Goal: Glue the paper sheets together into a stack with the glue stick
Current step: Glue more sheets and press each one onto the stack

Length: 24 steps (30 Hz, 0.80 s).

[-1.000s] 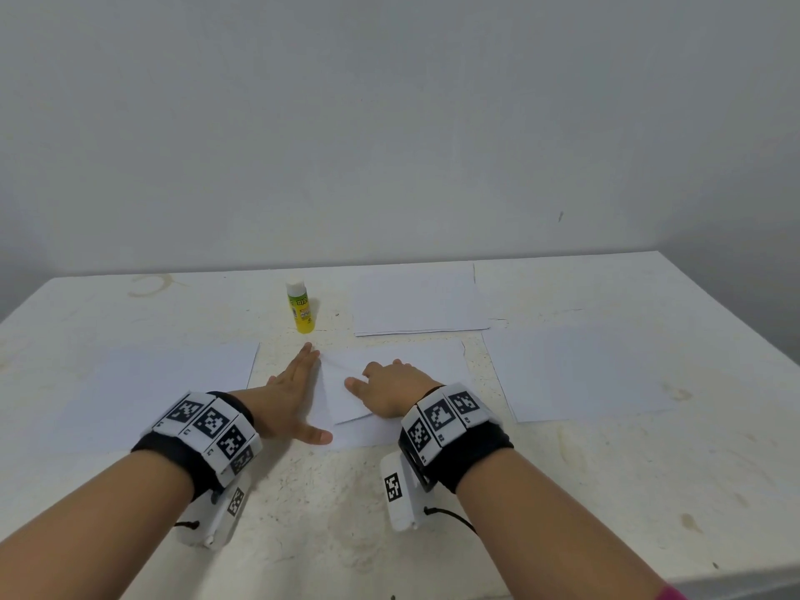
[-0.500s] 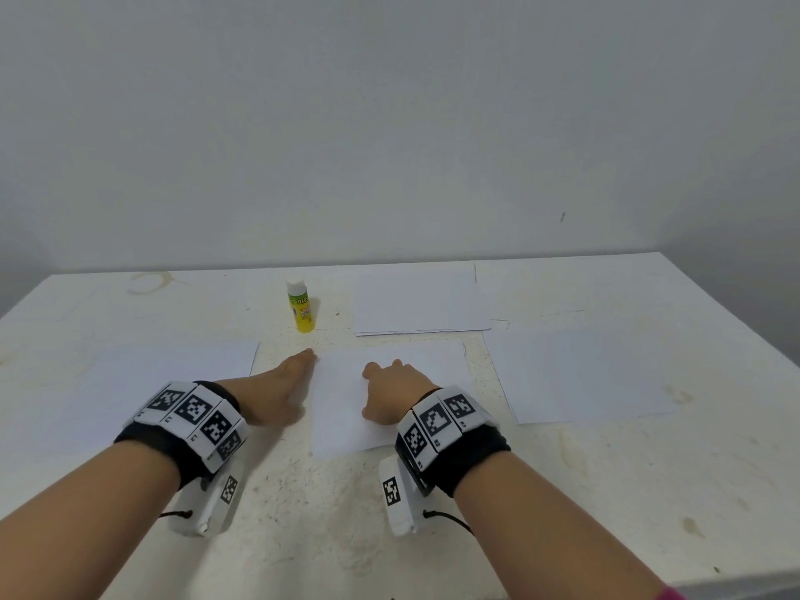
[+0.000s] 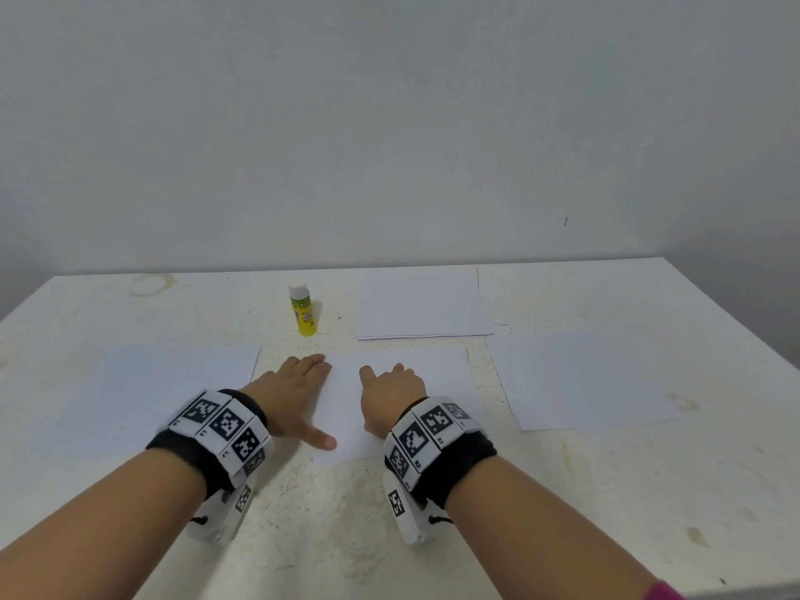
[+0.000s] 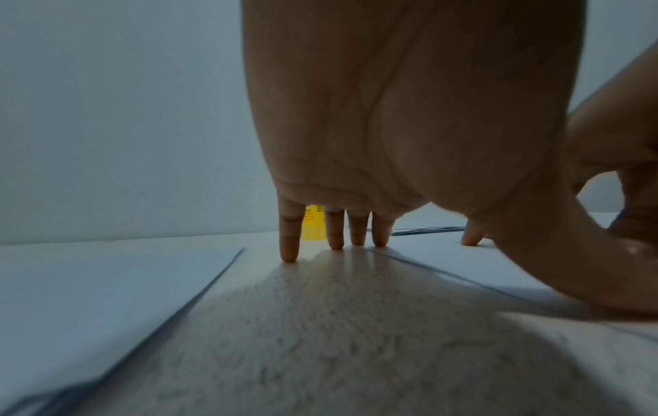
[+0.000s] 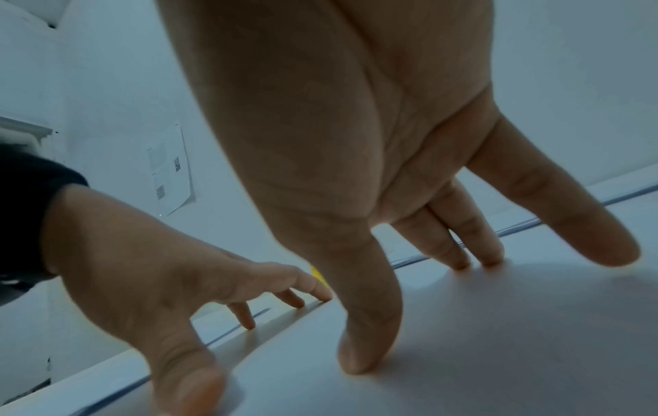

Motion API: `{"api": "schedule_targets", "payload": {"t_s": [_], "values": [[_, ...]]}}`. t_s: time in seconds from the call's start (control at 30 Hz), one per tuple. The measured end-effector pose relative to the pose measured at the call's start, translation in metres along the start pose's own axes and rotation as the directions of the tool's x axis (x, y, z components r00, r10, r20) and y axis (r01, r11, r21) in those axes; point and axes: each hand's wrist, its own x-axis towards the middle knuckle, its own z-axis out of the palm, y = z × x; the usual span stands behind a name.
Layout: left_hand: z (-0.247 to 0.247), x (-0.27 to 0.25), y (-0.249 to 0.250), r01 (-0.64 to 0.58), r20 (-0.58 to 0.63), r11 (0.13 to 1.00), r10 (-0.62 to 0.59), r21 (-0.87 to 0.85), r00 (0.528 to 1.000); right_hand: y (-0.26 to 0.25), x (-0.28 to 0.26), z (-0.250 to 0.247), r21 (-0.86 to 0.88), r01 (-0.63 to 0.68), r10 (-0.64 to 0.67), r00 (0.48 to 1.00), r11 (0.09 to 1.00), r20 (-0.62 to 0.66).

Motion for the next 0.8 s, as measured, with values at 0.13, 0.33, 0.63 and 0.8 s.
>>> {"api": "schedule_targets", "payload": {"t_s": [0.13,0.33,0.63,0.8], "values": [[-0.004,0.009,-0.002,0.017,-0.105,0.998,-0.023,-0.055,0.994,0.001,0.003,0.003,0.004,0.008,-0.008,1.000,1.000,-0.007],[-0.005,0.020,0.005,0.022,-0.195,0.998,-0.032,-0.055,0.980,0.002,0.002,0.003,0.013,0.028,-0.027,0.999,1.000,-0.031],[-0.011,0.014,-0.009,-0.024,-0.255,0.978,-0.031,-0.207,0.966,-0.002,0.000,0.006,0.024,0.033,-0.035,0.995,0.999,0.094],[-0.010,0.004,-0.021,-0.024,-0.185,0.952,-0.035,-0.304,0.982,-0.008,0.008,0.003,0.035,0.010,-0.014,0.995,0.999,0.100]]}}
